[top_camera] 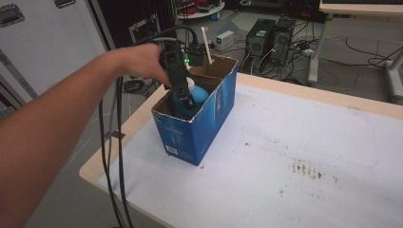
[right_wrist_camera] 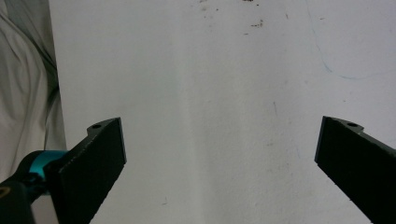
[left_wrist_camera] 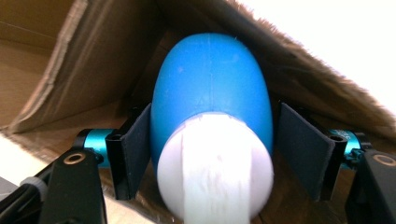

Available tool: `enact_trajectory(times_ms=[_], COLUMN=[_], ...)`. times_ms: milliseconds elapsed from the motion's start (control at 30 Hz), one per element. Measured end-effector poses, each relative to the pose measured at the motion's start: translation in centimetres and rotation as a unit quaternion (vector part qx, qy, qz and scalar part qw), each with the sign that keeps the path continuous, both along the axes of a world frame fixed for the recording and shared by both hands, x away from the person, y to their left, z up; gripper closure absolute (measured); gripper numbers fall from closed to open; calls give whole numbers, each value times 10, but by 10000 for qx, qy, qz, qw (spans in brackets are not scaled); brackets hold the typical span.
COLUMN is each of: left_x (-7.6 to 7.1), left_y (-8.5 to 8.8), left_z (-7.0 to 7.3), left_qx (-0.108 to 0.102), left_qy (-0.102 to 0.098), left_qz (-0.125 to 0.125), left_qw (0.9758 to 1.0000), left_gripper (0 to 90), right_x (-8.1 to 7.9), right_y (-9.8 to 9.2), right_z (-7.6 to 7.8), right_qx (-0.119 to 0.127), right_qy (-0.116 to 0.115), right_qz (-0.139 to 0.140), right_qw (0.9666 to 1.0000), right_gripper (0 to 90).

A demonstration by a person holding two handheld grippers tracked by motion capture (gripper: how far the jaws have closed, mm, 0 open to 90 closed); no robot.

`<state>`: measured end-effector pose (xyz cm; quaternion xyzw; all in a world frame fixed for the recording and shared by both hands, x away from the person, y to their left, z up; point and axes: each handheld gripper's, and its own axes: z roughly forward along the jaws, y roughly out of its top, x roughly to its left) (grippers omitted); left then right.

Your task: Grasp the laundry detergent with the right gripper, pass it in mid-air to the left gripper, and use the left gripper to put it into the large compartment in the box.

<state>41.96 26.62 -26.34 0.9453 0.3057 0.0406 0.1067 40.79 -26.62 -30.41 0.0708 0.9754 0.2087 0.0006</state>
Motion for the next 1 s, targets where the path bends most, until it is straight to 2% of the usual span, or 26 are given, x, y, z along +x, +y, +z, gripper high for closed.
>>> enact_trajectory(times_ms=[100, 267, 367, 500, 633, 700, 733, 833, 933, 1000], left_x=[-1, -6, -8, -11, -12, -13, -14, -15, -12, -9], left_y=[3, 4, 3, -5, -17, -26, -30, -42, -54, -61], left_z=[11, 32, 39, 56, 70, 76, 78, 84, 88, 88], left_qx=[-112, -416, -468, -689, -748, -651, -612, -754, -875, -862], left_qy=[-125, -328, -394, -532, -730, -968, -1006, -981, -848, -770], left_qz=[78, 174, 187, 199, 89, 145, 100, -153, -61, -43], left_qw=[9998, 9984, 9980, 9960, 9945, 9931, 9930, 9922, 9925, 9933], left_gripper=[255, 255, 225, 213, 213, 213, 213, 213, 213, 213], right_x=[-1, -3, -4, -4, -5, -5, -6, -6, -6, -7], right_y=[1, 1, 0, 0, 1, 0, 0, -1, -1, -1], right_z=[0, 2, 3, 5, 5, 6, 6, 7, 7, 8], right_qx=[4, 11, 16, 70, 83, 91, 94, 102, 133, 156], right_qy=[-9, -35, -38, -59, -82, -96, -89, -109, -114, -130], right_qz=[4, 21, -7, -4, 8, 4, 10, -6, -17, -32], right_qw=[10000, 10000, 10000, 10000, 9999, 9999, 9999, 9999, 9998, 9998], right_gripper=[12, 12, 12, 12, 12, 12, 12, 13, 13, 13])
